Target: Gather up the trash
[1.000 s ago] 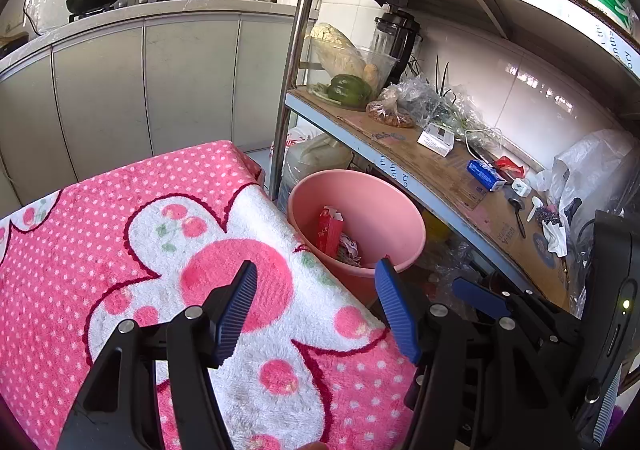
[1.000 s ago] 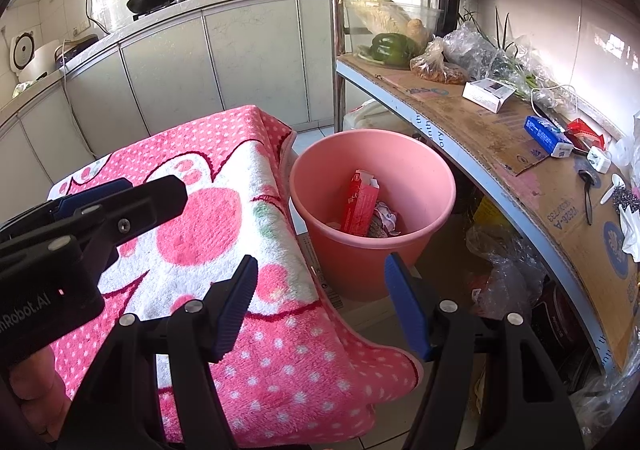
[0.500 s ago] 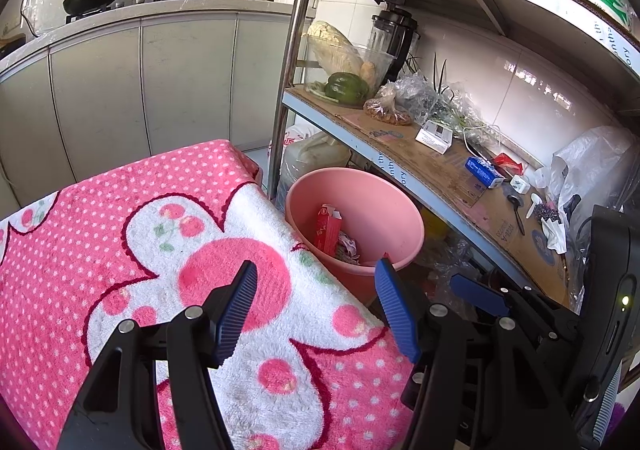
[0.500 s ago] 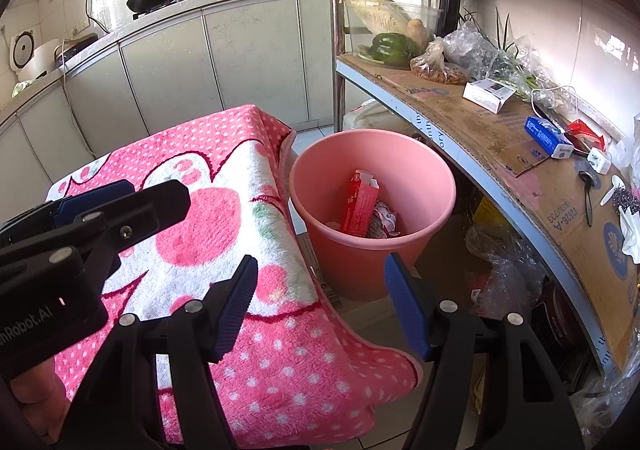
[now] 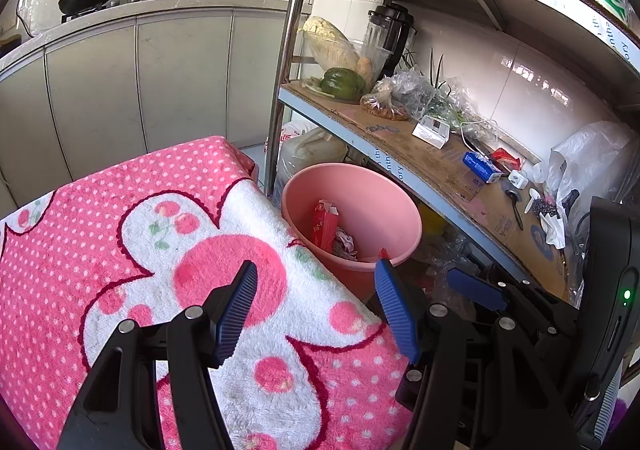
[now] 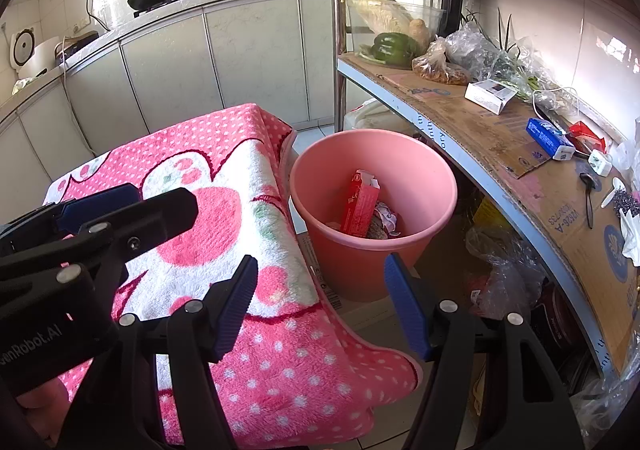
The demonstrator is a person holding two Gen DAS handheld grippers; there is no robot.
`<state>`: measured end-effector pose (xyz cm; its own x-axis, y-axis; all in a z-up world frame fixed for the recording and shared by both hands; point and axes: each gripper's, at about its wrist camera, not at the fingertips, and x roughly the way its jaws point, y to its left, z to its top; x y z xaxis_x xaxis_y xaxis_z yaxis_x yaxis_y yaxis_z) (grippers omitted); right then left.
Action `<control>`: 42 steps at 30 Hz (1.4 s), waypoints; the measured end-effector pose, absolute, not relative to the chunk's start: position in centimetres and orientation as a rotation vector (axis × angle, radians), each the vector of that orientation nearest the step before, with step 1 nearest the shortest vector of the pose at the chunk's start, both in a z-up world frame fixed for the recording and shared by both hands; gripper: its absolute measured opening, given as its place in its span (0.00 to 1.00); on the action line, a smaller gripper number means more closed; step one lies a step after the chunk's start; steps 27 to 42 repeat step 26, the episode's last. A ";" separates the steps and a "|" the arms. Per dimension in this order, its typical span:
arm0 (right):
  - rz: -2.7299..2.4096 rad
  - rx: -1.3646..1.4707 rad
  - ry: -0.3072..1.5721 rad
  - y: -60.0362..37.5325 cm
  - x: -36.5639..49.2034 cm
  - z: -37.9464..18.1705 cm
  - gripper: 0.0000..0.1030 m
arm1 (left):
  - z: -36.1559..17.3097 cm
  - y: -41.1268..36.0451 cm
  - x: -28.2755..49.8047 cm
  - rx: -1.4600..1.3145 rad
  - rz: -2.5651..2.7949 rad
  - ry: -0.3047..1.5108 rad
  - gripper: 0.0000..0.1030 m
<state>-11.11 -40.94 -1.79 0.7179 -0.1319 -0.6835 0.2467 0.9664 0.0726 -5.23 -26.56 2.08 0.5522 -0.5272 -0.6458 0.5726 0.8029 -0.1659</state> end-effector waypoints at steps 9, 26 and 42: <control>-0.210 0.162 0.743 -41.0 -11.0 -1.8 0.65 | 1.9 -26.6 -5.3 0.068 -0.658 0.745 0.58; -0.210 0.161 0.743 -40.9 -11.0 -1.8 0.65 | 1.9 -26.5 -5.1 0.062 -0.667 0.755 0.58; -0.210 0.161 0.743 -40.9 -11.0 -1.8 0.65 | 1.9 -26.5 -5.1 0.062 -0.667 0.755 0.58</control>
